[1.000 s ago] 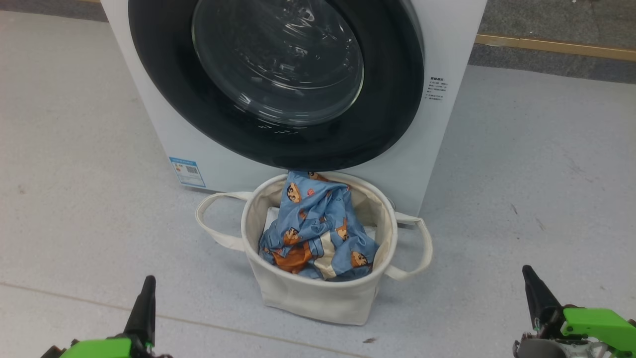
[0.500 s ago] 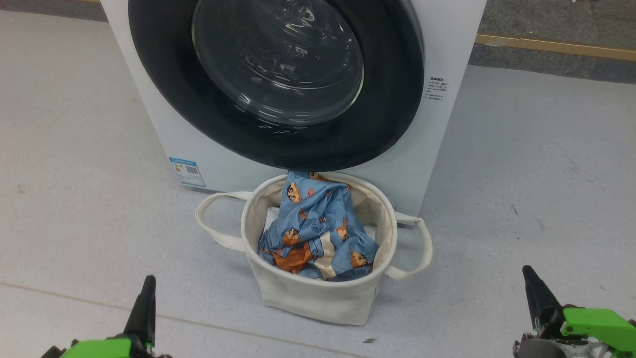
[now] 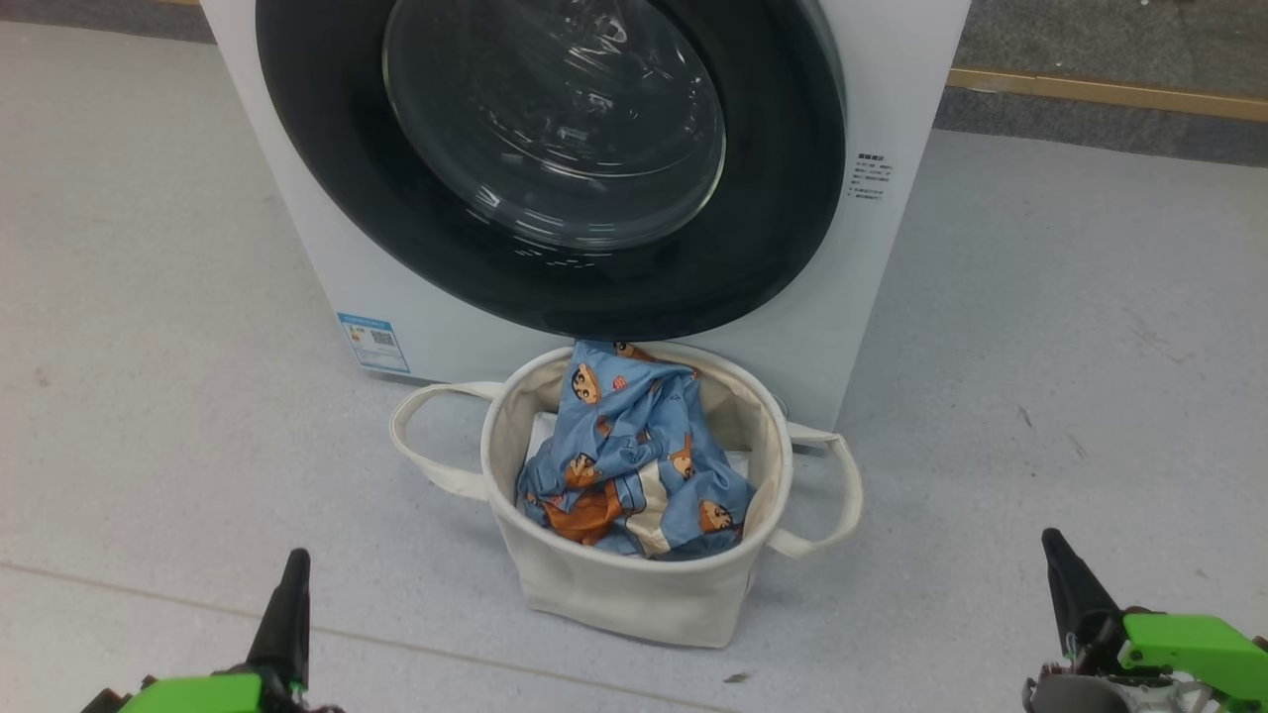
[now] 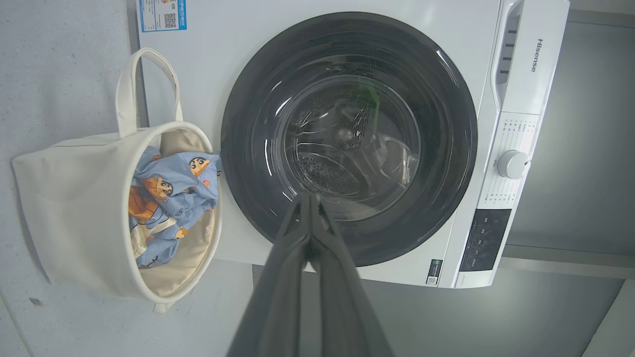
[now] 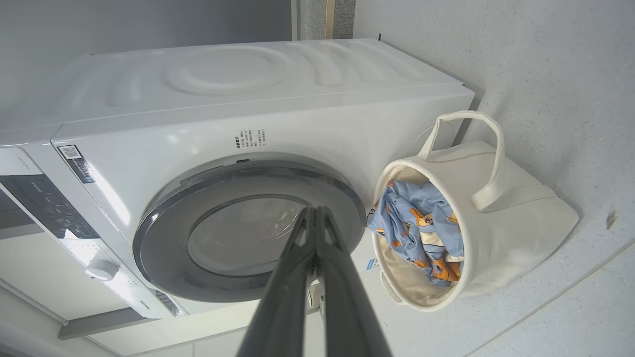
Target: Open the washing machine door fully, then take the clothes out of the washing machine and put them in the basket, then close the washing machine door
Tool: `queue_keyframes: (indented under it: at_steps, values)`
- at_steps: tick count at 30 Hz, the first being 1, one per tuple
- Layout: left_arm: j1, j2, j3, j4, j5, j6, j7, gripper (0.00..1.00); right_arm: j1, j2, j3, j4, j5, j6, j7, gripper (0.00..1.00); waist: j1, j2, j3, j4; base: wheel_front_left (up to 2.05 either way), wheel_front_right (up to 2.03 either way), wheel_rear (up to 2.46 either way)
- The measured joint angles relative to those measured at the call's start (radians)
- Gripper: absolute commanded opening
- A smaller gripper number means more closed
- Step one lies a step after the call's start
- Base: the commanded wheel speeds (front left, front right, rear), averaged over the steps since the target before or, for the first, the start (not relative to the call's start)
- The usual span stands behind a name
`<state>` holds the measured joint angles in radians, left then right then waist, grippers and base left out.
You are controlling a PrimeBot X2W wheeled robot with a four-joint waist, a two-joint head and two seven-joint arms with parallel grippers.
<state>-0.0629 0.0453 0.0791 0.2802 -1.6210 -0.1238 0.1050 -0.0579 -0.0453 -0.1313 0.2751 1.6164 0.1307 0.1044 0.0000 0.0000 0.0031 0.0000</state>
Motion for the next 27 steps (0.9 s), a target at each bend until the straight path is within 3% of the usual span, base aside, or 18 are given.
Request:
queue_keyframes:
  at_steps: [27]
  values:
    - [0.000, 0.000, 0.000, 0.000, 0.000, 0.000, 0.000, 0.00, 0.000, 0.000, -0.001, 0.000, 0.000, 0.000, 0.000, 0.00, 0.0000, 0.0000, 0.000, 0.000, 0.00, 0.00, 0.00]
